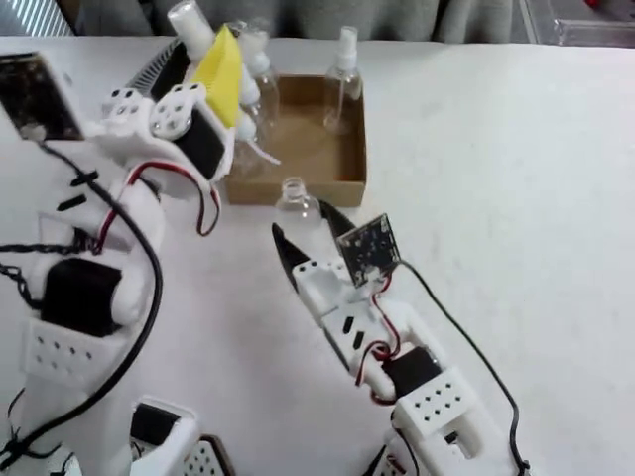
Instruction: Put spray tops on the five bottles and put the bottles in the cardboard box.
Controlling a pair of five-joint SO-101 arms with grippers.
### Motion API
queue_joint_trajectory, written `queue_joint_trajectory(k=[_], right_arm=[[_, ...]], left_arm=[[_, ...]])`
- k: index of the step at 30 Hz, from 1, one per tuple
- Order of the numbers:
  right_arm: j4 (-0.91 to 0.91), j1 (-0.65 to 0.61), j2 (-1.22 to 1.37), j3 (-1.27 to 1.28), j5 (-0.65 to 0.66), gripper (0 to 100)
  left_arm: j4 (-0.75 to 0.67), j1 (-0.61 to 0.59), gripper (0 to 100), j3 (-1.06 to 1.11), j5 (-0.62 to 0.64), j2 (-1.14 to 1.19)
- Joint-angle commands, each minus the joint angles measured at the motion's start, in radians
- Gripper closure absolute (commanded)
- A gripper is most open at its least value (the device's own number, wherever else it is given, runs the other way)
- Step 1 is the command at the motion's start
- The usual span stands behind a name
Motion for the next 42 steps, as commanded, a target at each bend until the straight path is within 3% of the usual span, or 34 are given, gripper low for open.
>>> queue_joint_trajectory(k=[1, 7, 14, 21, 28, 33, 42], right_arm=[[-0.024, -0.010, -0.127, 0.031, -0.002, 98.3], [0.001, -0.012, -0.303, 0.100, -0.002, 98.3], [0.051, -0.093, -0.318, 0.103, -0.002, 98.3], [0.053, -0.090, -0.317, 0.106, -0.002, 98.3], [0.077, -0.090, -0.318, 0.106, -0.002, 98.3], [0.077, -0.090, -0.318, 0.106, -0.002, 98.3], [0.079, -0.090, -0.321, 0.106, -0.002, 98.3]], left_arm=[[0.038, 0.018, 98, -0.055, 0.014, 0.036], [0.043, 0.061, 98, -0.048, 0.014, 0.041], [0.106, 0.130, 98, -0.057, 0.012, 0.036], [0.123, 0.119, 98, -0.126, 0.005, 0.035], [0.256, 0.119, 98, -0.281, 0.000, 0.035], [0.301, 0.114, 98, -0.284, -0.101, 0.035], [0.311, 0.065, 98, -0.281, -0.106, 0.038]])
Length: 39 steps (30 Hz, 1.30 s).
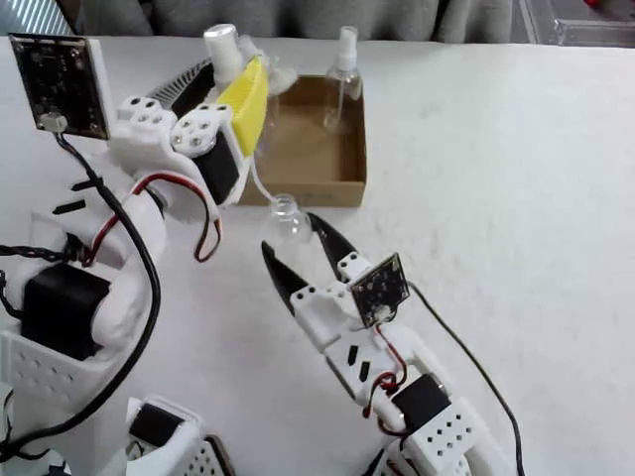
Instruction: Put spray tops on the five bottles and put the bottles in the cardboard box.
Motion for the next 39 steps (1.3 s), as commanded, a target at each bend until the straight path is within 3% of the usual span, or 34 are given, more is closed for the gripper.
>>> queue_joint_trajectory(k=[1, 12, 26, 39], right_arm=[[0.005, -0.007, -0.019, -0.006, -0.002, 98.3], [0.005, -0.007, -0.021, -0.006, -0.002, 98.3], [0.005, -0.007, -0.015, -0.006, -0.002, 98.3], [0.005, -0.008, -0.015, -0.006, -0.002, 98.3]], left_arm=[[0.005, -0.018, 98, -0.055, -0.006, -0.002], [-0.110, -0.015, 98, 0.114, -0.005, -0.007], [-0.123, -0.004, 98, 0.055, -0.003, -0.039], [-0.133, -0.002, 98, 0.233, -0.003, -0.048]])
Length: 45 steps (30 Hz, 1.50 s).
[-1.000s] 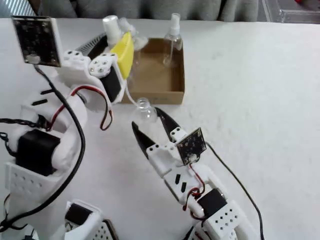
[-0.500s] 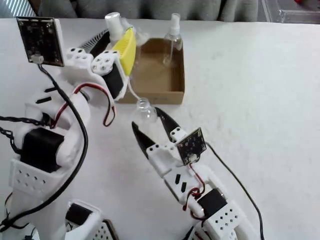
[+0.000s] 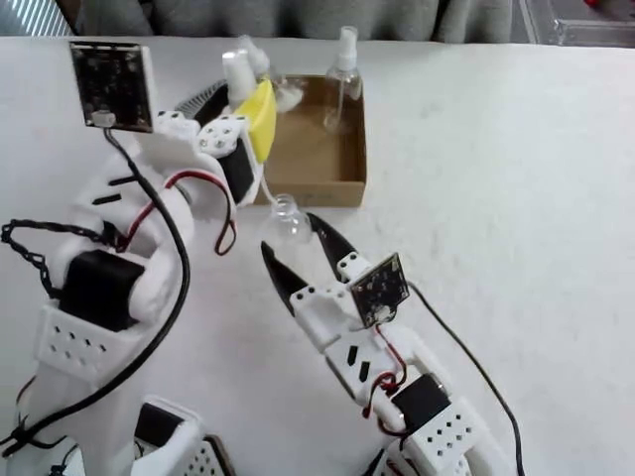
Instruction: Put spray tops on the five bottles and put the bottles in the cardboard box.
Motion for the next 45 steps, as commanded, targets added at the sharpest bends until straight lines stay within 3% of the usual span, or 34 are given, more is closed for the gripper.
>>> queue_joint_trajectory(k=[1, 7, 12, 22, 27, 32, 40, 45], right_arm=[[0.005, -0.008, -0.015, -0.006, -0.002, 98.3], [0.005, -0.007, -0.015, -0.006, -0.002, 98.3], [0.005, -0.005, -0.019, -0.006, -0.002, 98.3], [0.005, -0.005, -0.021, -0.006, -0.002, 98.3], [0.007, -0.005, -0.016, -0.006, -0.002, 98.3], [0.007, -0.005, -0.018, -0.006, -0.002, 98.3], [0.007, -0.005, -0.022, 0.003, -0.002, 98.3], [0.007, -0.005, -0.022, 0.005, -0.002, 98.3]], left_arm=[[-0.035, 0.002, 98, 0.028, -0.005, -0.031], [-0.040, 0.067, 98, 0.166, -0.005, -0.044], [-0.049, 0.147, 98, 0.322, -0.014, -0.191], [-0.132, 0.116, 98, 0.575, -0.021, -0.332], [-0.140, 0.117, 98, 0.615, -0.127, -0.358], [-0.127, 0.120, 97, 0.652, -0.140, -0.438], [-0.133, 0.113, 77, 0.761, -0.133, -0.562], [-0.127, 0.113, 76, 0.760, -0.133, -0.639]])
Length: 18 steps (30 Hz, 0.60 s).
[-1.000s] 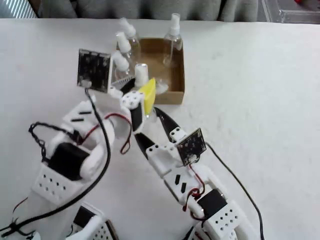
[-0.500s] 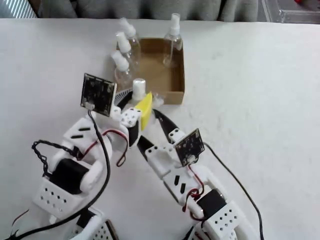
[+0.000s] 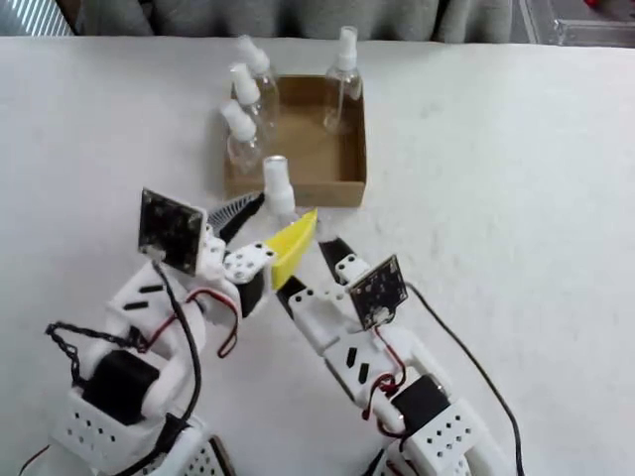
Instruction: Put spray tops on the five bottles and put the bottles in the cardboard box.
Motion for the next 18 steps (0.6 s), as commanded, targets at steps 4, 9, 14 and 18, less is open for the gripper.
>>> queue_joint_trajectory(k=[4, 9, 14, 18], right_arm=[[-0.001, -0.007, -0.015, -0.006, -0.002, 98.3], [-0.005, 0.015, -0.013, -0.006, -0.002, 98.3], [-0.008, 0.041, -0.015, -0.006, -0.002, 98.3], [-0.008, 0.042, -0.015, -0.006, -0.002, 98.3]], left_arm=[[0.002, -0.030, 76, -0.012, -0.002, -0.140], [0.014, -0.110, 76, -0.011, -0.002, -0.226], [0.098, -0.163, 76, -0.011, -0.002, -0.312], [0.195, -0.160, 77, -0.011, 0.000, -0.407]])
